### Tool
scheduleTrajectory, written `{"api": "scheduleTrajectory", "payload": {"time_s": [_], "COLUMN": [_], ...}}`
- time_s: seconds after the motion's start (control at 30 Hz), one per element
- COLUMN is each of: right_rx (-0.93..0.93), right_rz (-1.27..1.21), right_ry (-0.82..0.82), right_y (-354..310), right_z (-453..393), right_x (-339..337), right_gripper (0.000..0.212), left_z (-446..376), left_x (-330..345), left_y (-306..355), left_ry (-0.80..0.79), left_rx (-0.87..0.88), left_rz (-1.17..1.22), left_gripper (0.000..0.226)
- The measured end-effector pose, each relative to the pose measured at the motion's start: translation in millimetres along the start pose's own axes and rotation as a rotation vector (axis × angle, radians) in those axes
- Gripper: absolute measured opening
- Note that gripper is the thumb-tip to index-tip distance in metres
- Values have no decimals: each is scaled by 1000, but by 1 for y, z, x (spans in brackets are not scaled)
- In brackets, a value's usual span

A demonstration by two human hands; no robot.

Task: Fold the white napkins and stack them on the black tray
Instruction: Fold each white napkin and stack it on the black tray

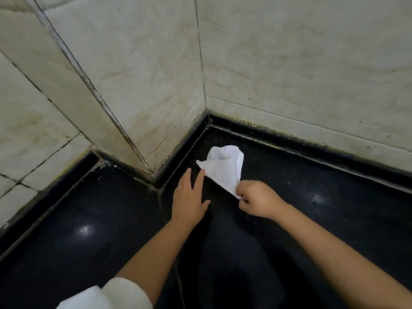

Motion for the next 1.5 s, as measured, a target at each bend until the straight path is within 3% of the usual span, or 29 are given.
{"api": "scheduleTrajectory", "payload": {"time_s": [0.07,0.13,0.2,0.3,0.4,0.5,0.67,0.77,0.9,1.03,1.13,1.23,1.3,1.4,1.5], "right_rx": [-27,17,87,195,304,394,499,601,784,864,818,771,743,663,617], "right_rz": [-70,-107,-126,-123,-95,-85,-41,22,98,82,176,212,237,232,121], "right_ry": [-69,-99,-68,13,89,125,173,302,602,871,937,898,774,411,45], "right_y": [-2,1,8,17,17,5,-12,4,37,60,65,70,78,86,85], "right_z": [42,79,109,153,201,259,343,375,399,420,437,457,471,489,507], "right_x": [-7,-13,-22,-36,-49,-59,-87,-120,-181,-243,-275,-274,-248,-184,-122], "right_gripper": [12,15,17,12,9,9,14,9,19,21,22,20,17,17,18], "left_z": [9,25,46,83,133,178,214,211,196,186,187,196,209,234,261], "left_x": [9,18,25,18,0,-21,-54,-67,-84,-120,-134,-118,-90,-42,-2], "left_y": [23,43,53,60,59,68,101,144,215,284,313,321,317,299,275], "left_ry": [-28,-64,-88,12,28,27,39,36,141,277,325,250,133,-135,-485], "left_rx": [62,134,223,464,622,728,631,576,551,524,560,631,707,812,795], "left_rz": [-23,-56,-70,102,136,108,260,231,171,377,479,437,307,73,-30], "left_gripper": [66,41,30,10,4,14,44,31,29,26,25,24,25,28,23]}}
Point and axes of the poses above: each hand's wrist, its own z-axis away from the middle knuckle, its own x-axis out of the palm, y = z × x, the point moved 7 cm from there along -z, towards the middle knuckle, and after that the axes turned 15 degrees about y, right-handed, at the moved point
